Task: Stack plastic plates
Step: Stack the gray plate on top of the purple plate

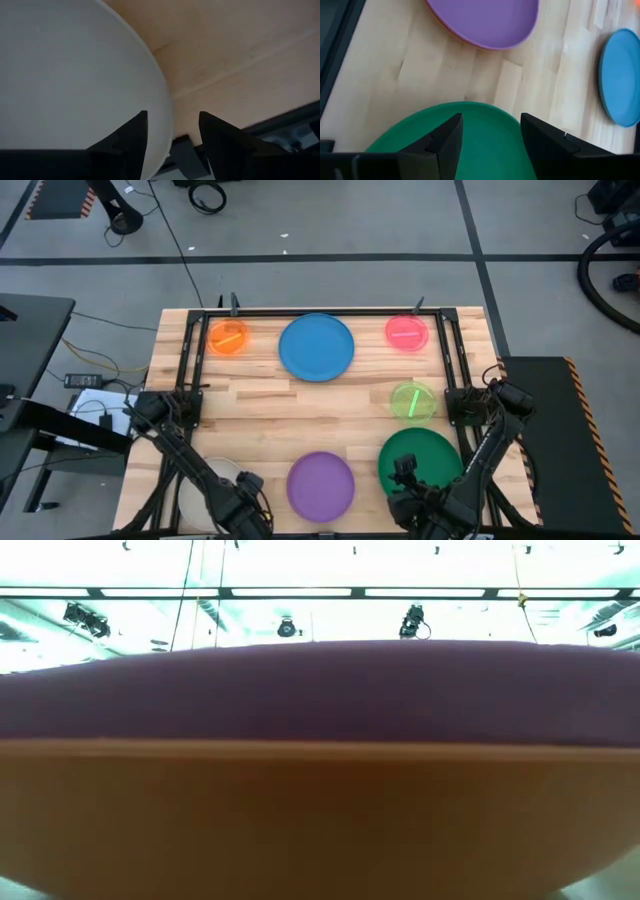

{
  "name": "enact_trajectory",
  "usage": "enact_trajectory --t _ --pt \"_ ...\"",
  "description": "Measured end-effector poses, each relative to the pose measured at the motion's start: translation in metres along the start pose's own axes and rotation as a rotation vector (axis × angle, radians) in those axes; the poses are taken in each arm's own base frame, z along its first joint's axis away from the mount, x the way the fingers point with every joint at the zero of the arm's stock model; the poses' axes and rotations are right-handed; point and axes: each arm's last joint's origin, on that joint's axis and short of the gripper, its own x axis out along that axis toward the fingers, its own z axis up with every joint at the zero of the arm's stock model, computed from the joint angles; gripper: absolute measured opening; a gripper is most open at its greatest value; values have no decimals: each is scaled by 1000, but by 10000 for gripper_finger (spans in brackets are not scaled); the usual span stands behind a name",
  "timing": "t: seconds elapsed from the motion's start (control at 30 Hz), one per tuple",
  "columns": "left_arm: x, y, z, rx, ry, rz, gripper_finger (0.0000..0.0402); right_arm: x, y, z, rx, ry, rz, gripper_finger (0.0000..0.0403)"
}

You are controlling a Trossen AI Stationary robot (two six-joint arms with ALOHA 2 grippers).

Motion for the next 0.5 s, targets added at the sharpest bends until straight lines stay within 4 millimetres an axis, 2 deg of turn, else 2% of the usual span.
enact_trajectory --t 0.5 --pt "13 6 5 -35 3 38 183 -2 2 -1 39 -3 3 208"
